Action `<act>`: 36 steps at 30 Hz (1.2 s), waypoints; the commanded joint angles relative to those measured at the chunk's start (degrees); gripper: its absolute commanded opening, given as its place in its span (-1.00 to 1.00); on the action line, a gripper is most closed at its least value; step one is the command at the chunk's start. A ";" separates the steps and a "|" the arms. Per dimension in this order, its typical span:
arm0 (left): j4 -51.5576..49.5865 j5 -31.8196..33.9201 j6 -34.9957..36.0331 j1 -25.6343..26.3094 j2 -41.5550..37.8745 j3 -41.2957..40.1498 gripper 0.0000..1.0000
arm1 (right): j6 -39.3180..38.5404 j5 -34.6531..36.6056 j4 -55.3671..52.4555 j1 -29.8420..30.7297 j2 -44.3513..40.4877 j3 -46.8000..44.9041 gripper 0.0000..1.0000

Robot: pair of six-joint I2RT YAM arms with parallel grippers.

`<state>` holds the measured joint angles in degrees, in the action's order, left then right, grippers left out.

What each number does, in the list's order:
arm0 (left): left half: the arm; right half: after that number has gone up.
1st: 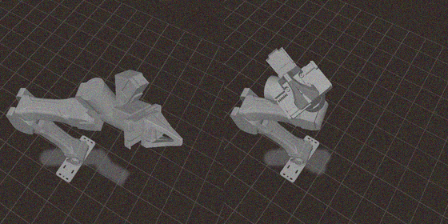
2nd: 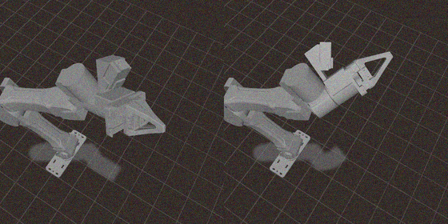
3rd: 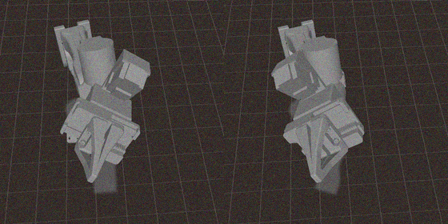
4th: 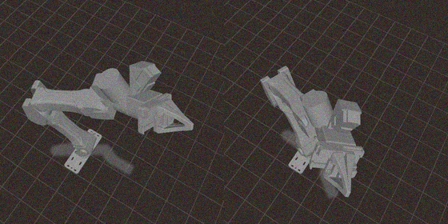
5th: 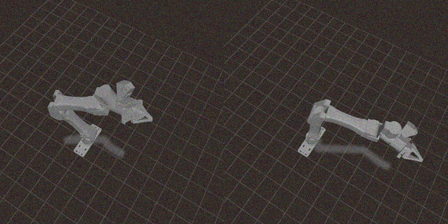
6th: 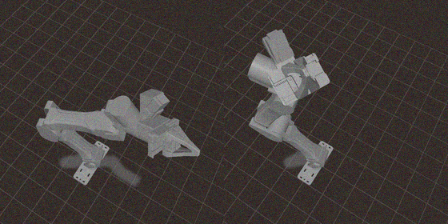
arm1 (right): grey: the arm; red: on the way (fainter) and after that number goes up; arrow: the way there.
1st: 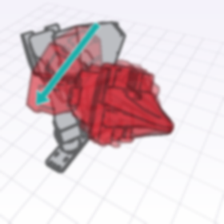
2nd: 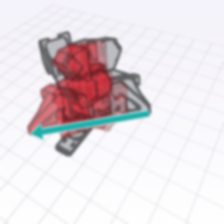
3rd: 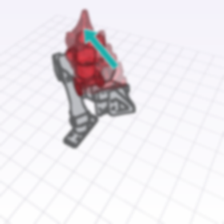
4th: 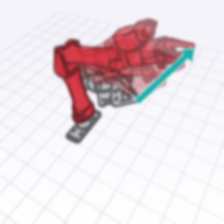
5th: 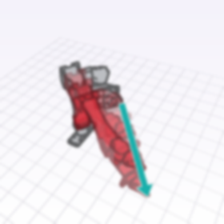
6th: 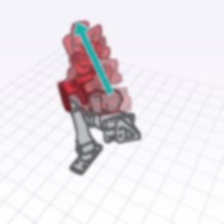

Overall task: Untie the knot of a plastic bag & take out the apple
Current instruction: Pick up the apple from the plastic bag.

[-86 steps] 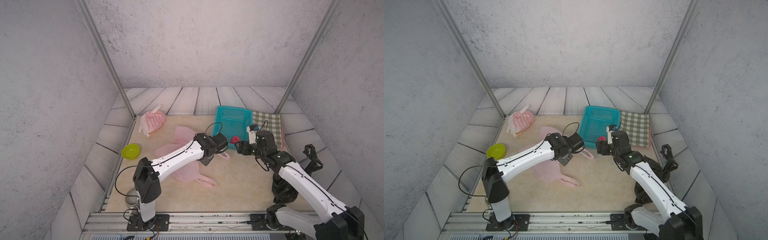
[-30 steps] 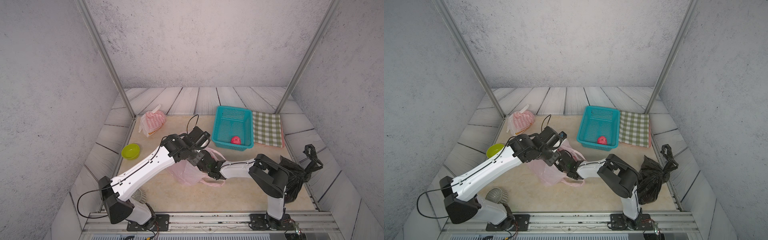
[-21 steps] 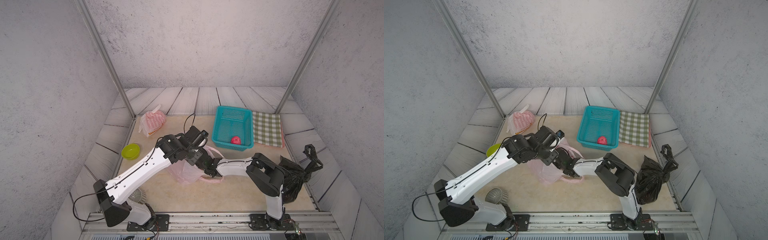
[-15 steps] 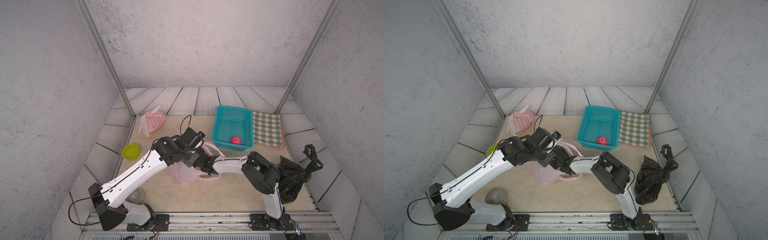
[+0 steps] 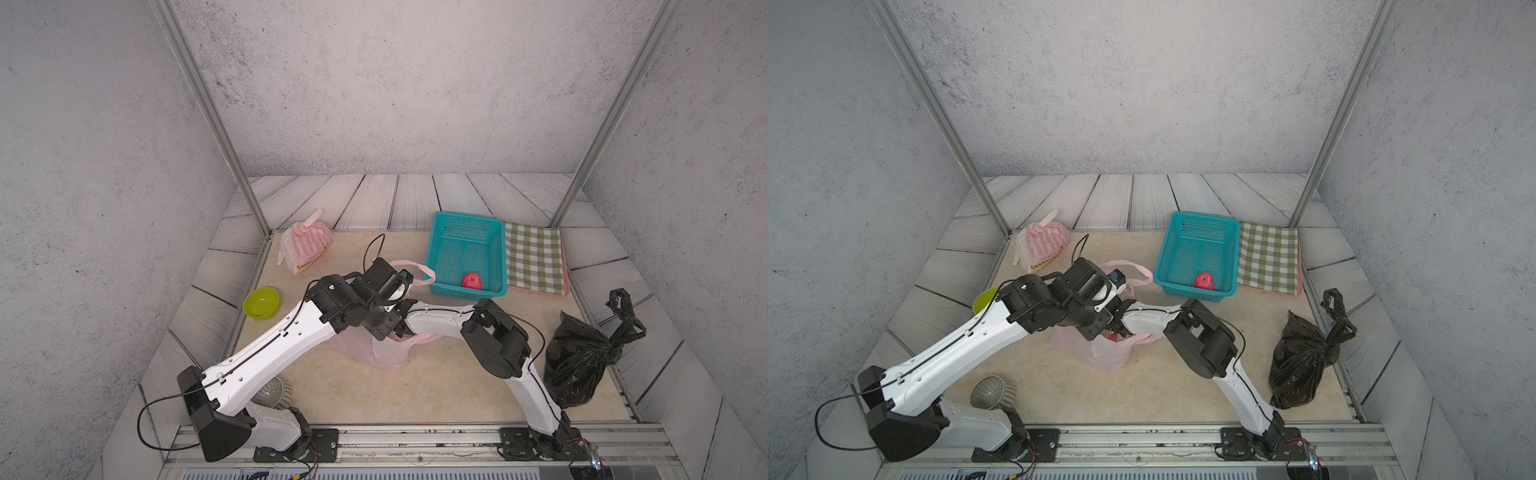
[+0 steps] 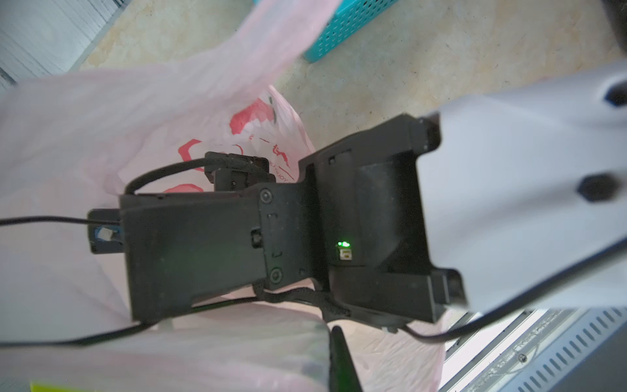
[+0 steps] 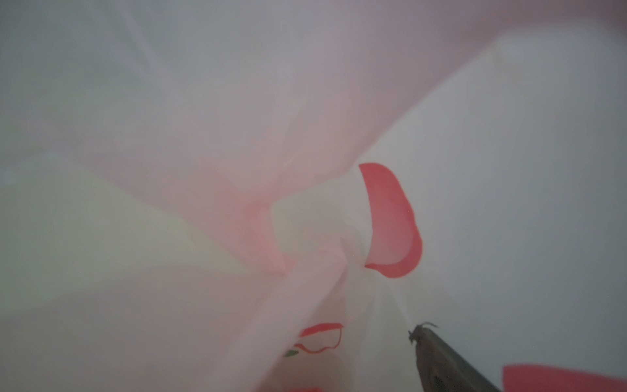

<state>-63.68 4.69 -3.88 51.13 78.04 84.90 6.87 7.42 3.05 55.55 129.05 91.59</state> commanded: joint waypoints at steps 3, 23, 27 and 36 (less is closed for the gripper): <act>-0.64 0.65 -0.07 0.02 -1.92 -1.04 -1.00 | 2.25 0.20 -6.57 -0.39 3.55 0.07 0.87; 4.09 3.84 -0.87 -14.00 1.66 -3.68 -1.00 | 4.41 -9.95 2.03 -0.42 -25.70 -29.54 0.19; 5.68 1.72 -1.40 -14.02 3.49 -3.66 -1.00 | 5.41 -11.93 1.96 -0.27 -34.38 -34.88 0.18; 6.71 -1.08 -2.23 -14.00 5.20 -3.80 -1.00 | 4.58 -10.86 -1.06 -0.27 -44.65 -33.89 0.18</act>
<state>-56.97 4.80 -5.61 37.34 83.00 80.75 11.92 -3.38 3.53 55.20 86.19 56.10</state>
